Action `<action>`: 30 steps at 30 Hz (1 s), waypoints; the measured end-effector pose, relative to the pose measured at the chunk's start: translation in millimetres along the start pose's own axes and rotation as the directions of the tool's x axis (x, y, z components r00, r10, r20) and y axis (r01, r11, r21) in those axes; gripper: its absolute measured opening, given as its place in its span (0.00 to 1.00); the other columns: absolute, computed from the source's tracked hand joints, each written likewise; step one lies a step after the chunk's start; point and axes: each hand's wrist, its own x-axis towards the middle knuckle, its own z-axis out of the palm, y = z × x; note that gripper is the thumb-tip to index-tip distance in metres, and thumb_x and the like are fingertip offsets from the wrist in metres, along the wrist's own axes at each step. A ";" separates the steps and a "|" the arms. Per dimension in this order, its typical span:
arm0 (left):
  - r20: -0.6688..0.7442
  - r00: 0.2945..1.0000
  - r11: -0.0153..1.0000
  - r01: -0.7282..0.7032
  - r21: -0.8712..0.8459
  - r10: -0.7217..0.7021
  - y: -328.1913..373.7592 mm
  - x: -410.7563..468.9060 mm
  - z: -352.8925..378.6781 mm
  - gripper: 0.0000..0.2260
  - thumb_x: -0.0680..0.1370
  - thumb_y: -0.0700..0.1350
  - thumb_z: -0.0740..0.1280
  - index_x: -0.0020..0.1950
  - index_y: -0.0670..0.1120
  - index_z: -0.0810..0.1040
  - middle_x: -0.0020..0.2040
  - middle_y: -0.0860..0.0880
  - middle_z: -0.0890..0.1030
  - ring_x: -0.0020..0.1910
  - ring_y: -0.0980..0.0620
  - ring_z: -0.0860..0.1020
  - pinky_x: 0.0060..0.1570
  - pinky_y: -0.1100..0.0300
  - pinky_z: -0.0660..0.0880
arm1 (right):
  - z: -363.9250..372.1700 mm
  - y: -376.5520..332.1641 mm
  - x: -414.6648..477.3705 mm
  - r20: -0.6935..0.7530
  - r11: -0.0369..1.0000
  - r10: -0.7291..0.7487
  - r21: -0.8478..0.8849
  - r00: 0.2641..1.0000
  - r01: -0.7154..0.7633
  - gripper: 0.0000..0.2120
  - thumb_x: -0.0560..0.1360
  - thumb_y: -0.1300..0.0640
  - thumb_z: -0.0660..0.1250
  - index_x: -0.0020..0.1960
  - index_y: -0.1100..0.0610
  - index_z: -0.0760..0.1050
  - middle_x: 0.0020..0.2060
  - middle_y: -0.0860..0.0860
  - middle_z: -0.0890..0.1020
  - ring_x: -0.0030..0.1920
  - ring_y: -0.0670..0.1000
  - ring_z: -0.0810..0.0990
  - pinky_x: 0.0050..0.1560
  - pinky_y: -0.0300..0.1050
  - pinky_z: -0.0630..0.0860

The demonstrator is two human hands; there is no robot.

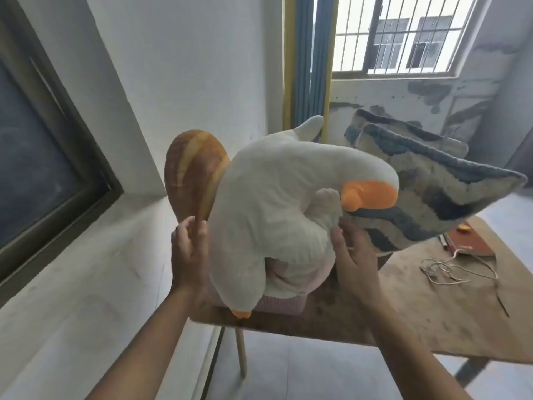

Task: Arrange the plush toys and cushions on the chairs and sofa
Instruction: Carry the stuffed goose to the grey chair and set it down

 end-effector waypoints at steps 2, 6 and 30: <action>0.087 0.995 0.997 0.055 -0.045 -0.051 14.1 22.3 15.2 0.37 0.73 0.69 0.58 0.75 0.46 0.70 0.70 0.50 0.74 0.67 0.50 0.73 0.65 0.55 0.69 | 13.0 -18.2 24.2 0.103 0.989 0.002 0.148 0.995 -0.018 0.26 0.82 0.39 0.61 0.74 0.53 0.72 0.66 0.48 0.78 0.59 0.34 0.77 0.58 0.28 0.72; 0.213 0.969 0.991 0.133 -0.027 -0.125 0.2 66.2 45.3 0.43 0.69 0.79 0.57 0.75 0.54 0.72 0.73 0.52 0.75 0.73 0.50 0.72 0.76 0.46 0.64 | 39.2 -44.4 54.9 0.357 0.946 -0.003 0.304 0.934 -0.113 0.41 0.72 0.33 0.72 0.79 0.47 0.63 0.72 0.42 0.74 0.70 0.41 0.75 0.68 0.42 0.74; 0.126 0.748 0.747 -0.603 -0.281 0.651 169.9 -22.4 41.5 0.30 0.78 0.60 0.59 0.75 0.45 0.71 0.66 0.44 0.77 0.67 0.45 0.73 0.71 0.43 0.66 | -52.6 -117.7 9.1 0.099 0.560 0.014 0.823 0.995 -0.090 0.47 0.64 0.52 0.84 0.77 0.62 0.67 0.70 0.60 0.78 0.69 0.63 0.78 0.71 0.63 0.73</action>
